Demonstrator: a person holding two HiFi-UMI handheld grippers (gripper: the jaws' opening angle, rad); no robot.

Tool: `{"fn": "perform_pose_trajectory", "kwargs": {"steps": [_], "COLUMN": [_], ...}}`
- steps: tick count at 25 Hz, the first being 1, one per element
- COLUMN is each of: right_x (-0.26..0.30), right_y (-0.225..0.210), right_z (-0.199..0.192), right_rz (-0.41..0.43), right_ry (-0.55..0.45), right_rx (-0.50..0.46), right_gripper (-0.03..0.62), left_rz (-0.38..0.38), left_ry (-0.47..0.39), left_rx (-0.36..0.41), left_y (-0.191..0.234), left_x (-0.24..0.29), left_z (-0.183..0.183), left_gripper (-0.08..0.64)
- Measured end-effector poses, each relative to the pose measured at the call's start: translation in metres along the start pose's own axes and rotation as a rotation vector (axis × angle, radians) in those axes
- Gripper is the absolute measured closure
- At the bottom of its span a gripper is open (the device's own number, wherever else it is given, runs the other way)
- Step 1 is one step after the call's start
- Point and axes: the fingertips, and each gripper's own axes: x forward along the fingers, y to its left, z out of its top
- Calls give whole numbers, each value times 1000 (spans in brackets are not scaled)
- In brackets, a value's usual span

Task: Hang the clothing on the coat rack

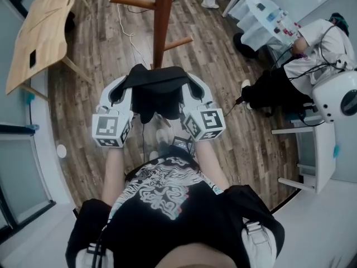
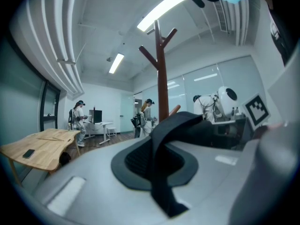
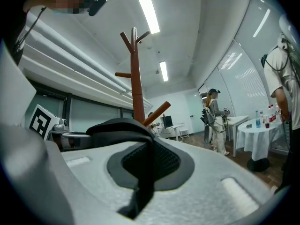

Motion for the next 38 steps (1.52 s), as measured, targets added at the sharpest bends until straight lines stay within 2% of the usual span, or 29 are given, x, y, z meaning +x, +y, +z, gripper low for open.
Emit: {"fn": "perform_pose_trajectory", "kwargs": {"steps": [15,38], "right_x": [35,48], "right_y": [-20,-35], "right_z": [-8,-55], "right_rz": [3,1], "right_ry": [29,116], "right_rx": [16,80], "right_gripper": [583,583], "left_rz": [-7,-25], "left_ry": [37,117], "left_rx": [-22,-75], "left_y": [18,24], "left_x": [34,57], "left_z": [-12,-59], "left_gripper": [555,555]}}
